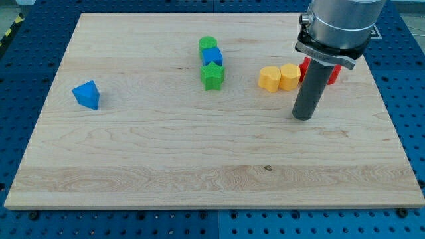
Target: Touch the bottom of the yellow heart
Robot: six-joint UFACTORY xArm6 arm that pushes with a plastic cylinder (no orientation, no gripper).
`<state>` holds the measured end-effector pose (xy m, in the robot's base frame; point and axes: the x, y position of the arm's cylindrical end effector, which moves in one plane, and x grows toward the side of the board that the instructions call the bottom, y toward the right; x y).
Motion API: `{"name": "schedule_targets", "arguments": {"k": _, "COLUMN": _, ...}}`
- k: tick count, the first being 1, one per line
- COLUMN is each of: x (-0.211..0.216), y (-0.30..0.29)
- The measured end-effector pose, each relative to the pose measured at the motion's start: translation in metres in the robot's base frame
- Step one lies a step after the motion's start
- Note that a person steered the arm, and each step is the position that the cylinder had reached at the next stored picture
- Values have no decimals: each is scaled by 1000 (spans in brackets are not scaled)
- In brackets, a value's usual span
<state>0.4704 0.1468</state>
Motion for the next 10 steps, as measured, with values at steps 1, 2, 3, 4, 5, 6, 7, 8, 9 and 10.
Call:
{"name": "schedule_targets", "arguments": {"k": 1, "x": -16, "y": -2}}
{"name": "schedule_targets", "arguments": {"k": 2, "x": -17, "y": -2}}
{"name": "schedule_targets", "arguments": {"k": 3, "x": -23, "y": -3}}
{"name": "schedule_targets", "arguments": {"k": 4, "x": -24, "y": -3}}
{"name": "schedule_targets", "arguments": {"k": 5, "x": -25, "y": -5}}
{"name": "schedule_targets", "arguments": {"k": 6, "x": -25, "y": -5}}
{"name": "schedule_targets", "arguments": {"k": 7, "x": -27, "y": -11}}
{"name": "schedule_targets", "arguments": {"k": 8, "x": -27, "y": -12}}
{"name": "schedule_targets", "arguments": {"k": 9, "x": -34, "y": -26}}
{"name": "schedule_targets", "arguments": {"k": 10, "x": -50, "y": -52}}
